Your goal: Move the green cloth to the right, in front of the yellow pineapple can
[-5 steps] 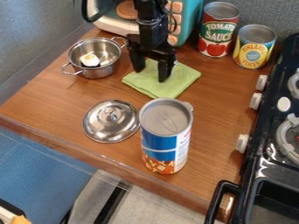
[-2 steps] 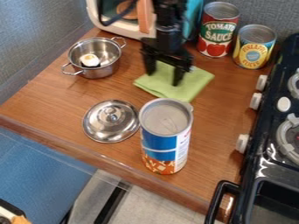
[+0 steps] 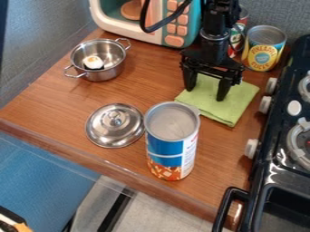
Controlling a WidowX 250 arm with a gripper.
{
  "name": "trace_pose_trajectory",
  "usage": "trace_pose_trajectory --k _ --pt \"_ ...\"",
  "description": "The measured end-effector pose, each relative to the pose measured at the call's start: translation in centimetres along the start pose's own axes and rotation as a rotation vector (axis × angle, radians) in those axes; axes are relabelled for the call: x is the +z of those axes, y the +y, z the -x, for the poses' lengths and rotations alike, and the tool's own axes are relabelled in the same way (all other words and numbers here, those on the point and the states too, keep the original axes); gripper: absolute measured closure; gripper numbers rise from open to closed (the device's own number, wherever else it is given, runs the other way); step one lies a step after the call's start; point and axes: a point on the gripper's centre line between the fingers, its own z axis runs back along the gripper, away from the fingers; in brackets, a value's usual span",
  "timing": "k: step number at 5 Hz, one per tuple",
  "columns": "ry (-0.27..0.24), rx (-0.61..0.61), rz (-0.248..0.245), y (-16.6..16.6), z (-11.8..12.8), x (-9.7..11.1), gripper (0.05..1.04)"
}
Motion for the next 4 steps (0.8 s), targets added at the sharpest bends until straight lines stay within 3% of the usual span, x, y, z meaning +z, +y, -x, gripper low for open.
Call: trace_pose_trajectory --k 2,3,4 --pt "0.005 0.036 -0.065 0.1 0.0 0.2 0.084" --pt "-0.051 0.021 -0.090 0.5 -0.3 2.3 0.084" --pt "-0.116 -0.007 -0.062 0.1 0.1 5.5 0.084"
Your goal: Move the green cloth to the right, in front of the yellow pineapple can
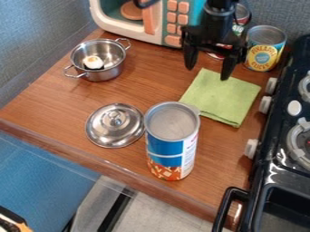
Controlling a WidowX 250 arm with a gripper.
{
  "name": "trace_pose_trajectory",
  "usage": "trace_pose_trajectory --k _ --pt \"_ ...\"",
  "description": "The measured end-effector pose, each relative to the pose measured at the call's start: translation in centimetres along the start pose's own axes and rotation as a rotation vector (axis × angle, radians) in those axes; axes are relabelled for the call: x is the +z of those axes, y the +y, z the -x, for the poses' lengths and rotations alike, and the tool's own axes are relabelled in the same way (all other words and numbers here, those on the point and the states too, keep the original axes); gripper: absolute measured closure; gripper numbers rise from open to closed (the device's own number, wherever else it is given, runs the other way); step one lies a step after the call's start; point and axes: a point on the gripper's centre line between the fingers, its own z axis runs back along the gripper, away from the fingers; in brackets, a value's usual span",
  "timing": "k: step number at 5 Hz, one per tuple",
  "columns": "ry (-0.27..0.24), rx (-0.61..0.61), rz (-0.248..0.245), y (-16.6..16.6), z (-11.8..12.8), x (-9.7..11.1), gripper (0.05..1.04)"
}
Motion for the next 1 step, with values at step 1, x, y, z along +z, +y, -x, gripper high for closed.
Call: trace_pose_trajectory --k 1 --pt "-0.002 0.003 0.032 1.24 0.45 1.31 0.084"
